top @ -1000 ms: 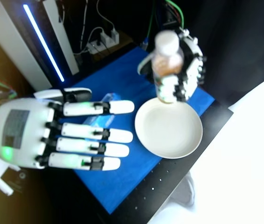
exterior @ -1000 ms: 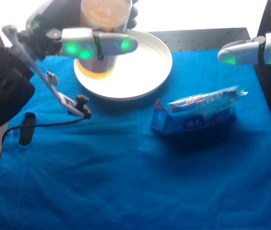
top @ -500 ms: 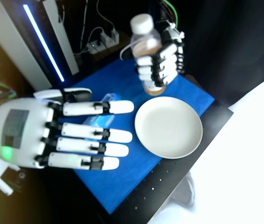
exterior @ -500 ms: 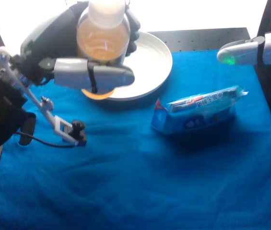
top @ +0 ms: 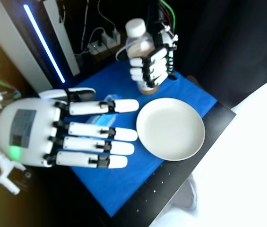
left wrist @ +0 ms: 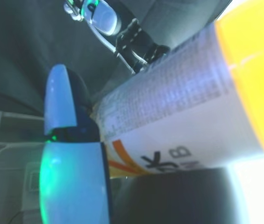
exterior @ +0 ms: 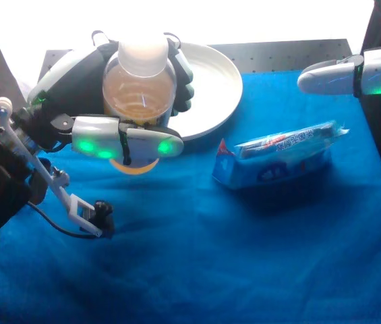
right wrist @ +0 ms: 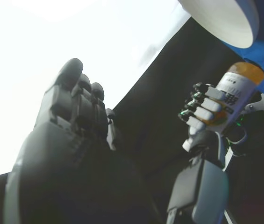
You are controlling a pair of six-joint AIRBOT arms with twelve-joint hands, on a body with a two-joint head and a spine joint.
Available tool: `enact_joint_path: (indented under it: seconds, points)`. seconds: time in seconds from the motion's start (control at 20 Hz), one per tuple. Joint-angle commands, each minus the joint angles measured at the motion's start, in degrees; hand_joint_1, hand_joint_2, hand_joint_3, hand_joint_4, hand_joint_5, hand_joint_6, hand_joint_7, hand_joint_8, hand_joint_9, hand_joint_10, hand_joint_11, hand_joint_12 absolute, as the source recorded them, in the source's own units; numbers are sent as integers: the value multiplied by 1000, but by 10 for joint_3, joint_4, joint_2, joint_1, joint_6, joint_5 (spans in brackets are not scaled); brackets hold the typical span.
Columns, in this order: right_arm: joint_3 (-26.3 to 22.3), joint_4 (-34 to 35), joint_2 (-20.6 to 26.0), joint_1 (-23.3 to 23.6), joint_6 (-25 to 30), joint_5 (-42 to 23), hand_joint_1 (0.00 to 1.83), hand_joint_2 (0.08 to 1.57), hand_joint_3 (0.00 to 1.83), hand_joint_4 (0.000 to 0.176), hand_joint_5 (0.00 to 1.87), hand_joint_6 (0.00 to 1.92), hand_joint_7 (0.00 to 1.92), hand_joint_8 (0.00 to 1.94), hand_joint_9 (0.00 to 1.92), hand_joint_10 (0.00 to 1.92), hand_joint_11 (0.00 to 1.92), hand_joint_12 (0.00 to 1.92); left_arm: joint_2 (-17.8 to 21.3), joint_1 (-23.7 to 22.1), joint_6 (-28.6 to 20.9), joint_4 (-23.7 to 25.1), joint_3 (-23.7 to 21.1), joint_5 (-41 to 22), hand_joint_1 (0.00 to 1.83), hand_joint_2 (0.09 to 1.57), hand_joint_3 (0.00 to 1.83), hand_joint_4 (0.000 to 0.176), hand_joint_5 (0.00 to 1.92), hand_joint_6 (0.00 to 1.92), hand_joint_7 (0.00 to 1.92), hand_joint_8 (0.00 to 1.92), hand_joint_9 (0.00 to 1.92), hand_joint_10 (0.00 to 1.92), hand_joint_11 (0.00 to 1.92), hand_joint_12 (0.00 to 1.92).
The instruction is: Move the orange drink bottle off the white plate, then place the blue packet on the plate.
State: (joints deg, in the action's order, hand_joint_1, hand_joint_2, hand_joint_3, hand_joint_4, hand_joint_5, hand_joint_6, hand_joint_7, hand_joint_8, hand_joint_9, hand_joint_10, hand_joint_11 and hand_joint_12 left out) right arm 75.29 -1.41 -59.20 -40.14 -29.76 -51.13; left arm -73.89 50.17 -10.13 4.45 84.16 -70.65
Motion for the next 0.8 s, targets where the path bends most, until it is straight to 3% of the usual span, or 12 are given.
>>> enact_joint_path:
  seconds: [0.0,0.15,0.2,0.3,0.35,0.4,0.6,0.65,0.7,0.75]
  points:
    - [3,15,0,11,3,-70,620,768,0,176,0,0,209,0,173,0,0,677,-2,-4,-13,-23,1,-77,1368,1137,0,0,939,1092,849,1067,885,1179,749,968]
    - [3,14,-1,11,4,-69,635,777,1,162,8,1,216,3,178,2,0,712,-6,-1,-15,-26,4,-71,1365,1132,1,0,941,1081,849,1054,908,1172,797,842]
    - [3,14,-1,11,5,-69,632,772,0,165,0,0,212,0,172,0,0,686,-6,2,-15,-28,4,-69,1365,1142,0,0,887,1143,822,1103,943,1148,957,678]
    - [4,14,-1,11,6,-69,632,780,2,158,0,0,205,0,169,0,0,683,-7,5,-15,-32,5,-67,1366,1140,0,0,889,1153,828,1080,947,1141,1008,596]
    - [4,14,-2,11,6,-69,617,762,0,172,0,0,199,1,166,0,0,662,-8,8,-15,-35,6,-65,1467,1111,0,0,840,1064,890,1029,999,956,931,1273]
    - [4,14,-2,11,6,-69,615,758,0,166,0,0,198,1,165,0,0,659,-11,11,-17,-39,8,-64,1487,1104,0,0,828,1045,899,1018,1026,889,918,1417]
    - [3,14,-2,11,6,-70,611,739,0,158,0,0,207,3,169,1,0,647,-19,18,-23,-49,16,-60,1489,1111,0,0,812,1110,858,1032,1018,900,920,1453]
    - [3,14,-2,11,6,-70,622,742,0,160,0,0,214,6,173,3,0,645,-20,19,-23,-50,17,-59,1391,1139,3,0,804,1201,826,1121,1003,1044,903,1121]
    - [3,14,-2,11,6,-70,635,762,4,154,0,0,202,1,160,0,0,645,-21,21,-25,-52,17,-59,1484,1116,2,0,805,1159,837,1047,1016,902,902,1438]
    - [3,14,-2,11,6,-70,635,762,4,154,0,0,202,1,160,0,0,645,-21,22,-25,-53,17,-59,1484,1116,2,0,805,1159,837,1047,1016,902,902,1438]
